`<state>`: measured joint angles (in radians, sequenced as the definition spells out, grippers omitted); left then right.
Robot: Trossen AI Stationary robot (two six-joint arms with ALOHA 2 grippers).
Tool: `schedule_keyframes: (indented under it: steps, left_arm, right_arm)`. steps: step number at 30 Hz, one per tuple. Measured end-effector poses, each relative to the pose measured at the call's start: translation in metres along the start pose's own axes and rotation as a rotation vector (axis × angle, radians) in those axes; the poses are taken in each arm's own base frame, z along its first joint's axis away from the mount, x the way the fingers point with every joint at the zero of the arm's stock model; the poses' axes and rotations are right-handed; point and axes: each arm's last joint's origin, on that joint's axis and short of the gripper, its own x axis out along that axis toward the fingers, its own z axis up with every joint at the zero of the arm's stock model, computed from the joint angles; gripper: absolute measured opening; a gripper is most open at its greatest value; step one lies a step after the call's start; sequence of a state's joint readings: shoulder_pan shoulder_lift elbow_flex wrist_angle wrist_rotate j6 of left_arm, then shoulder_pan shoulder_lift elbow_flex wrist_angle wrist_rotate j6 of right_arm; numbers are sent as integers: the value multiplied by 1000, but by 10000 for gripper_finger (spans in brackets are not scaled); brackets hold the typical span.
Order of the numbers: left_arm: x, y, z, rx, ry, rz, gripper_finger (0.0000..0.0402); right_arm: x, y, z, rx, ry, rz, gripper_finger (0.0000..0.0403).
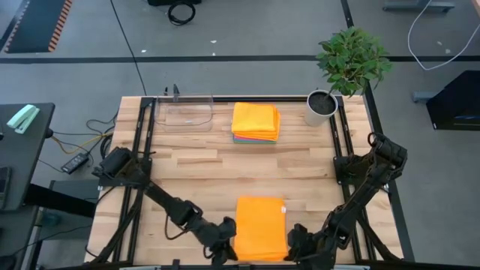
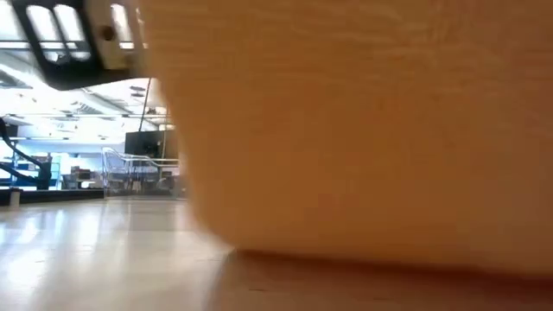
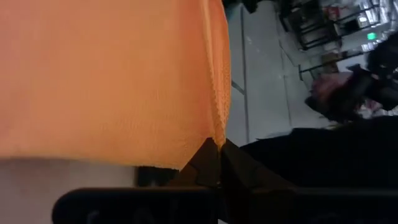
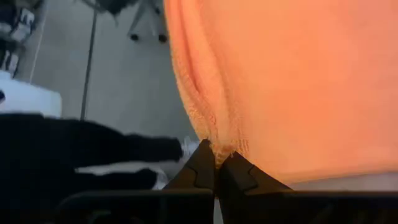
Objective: Fold microfiber towels
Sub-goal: Fold the orange towel
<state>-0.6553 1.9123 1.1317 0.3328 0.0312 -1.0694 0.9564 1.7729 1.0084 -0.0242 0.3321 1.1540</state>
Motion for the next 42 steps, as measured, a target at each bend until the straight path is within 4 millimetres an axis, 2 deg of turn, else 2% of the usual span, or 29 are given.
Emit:
schedule_keyframes:
  steps: [2,5,10,14,17,19,23,27,31,37,42]
  left_arm:
    - [0,-2,-4,5,-15,10,17]
    - [-1,8,2,-2,-57,99,15]
    - [-6,39,32,0,-86,262,9]
    - [-11,56,57,38,-85,278,20]
    - [-16,65,69,60,-36,280,12]
    - [-20,72,72,59,8,309,8]
    - [-23,80,73,77,46,362,19]
    - [-26,85,78,102,51,380,19]
    - [-28,91,85,118,41,393,8]
    - [-35,103,92,103,57,450,34]
    - [-38,109,96,126,74,478,40]
  right_arm:
    - [0,0,2,10,-21,-13,5]
    - [3,-13,9,32,-21,-101,5]
    - [5,-34,28,64,-13,-240,5]
    - [-4,-43,40,65,-4,-309,5]
    - [-15,-52,49,73,-8,-380,5]
    - [-20,-59,55,84,-8,-443,5]
    - [-16,-76,66,85,-12,-474,5]
    - [-11,-98,68,118,-2,-497,5]
    - [-7,-110,69,132,-6,-489,5]
    - [-6,-123,65,172,1,-516,5]
    - [-5,-130,60,210,-16,-506,5]
